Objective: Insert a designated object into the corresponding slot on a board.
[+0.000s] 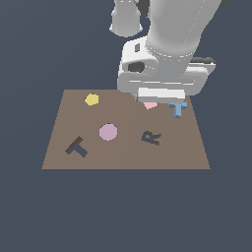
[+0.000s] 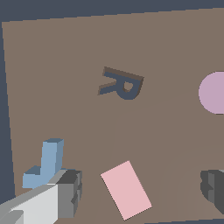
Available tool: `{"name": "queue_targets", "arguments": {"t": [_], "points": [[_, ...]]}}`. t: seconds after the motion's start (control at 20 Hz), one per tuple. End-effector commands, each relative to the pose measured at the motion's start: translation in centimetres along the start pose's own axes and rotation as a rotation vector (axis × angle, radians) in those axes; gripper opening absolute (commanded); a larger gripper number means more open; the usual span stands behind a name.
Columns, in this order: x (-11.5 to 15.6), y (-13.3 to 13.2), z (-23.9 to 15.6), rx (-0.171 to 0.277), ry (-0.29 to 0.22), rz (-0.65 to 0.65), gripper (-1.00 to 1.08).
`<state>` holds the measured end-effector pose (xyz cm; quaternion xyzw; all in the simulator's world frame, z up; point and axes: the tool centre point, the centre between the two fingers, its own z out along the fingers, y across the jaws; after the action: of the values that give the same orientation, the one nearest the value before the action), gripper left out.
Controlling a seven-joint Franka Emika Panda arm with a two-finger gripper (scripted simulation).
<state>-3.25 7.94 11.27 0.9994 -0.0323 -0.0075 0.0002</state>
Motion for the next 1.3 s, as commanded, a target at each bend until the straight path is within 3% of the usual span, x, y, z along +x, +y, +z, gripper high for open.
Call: {"name": "queue_targets", "arguments": {"t": [0.0, 0.3, 0.6, 1.25], "points": [[-0.7, -2.2, 1.4, 0.001, 0.003, 0.02, 1.0], [-1.8, -6.5, 4.1, 0.002, 0.009, 0.06, 1.0], [-2.2, -9.1, 5.8, 0.002, 0.014, 0.084, 1.0], [-2.2, -10.0, 7.5, 0.002, 0.014, 0.091, 1.0]]}}
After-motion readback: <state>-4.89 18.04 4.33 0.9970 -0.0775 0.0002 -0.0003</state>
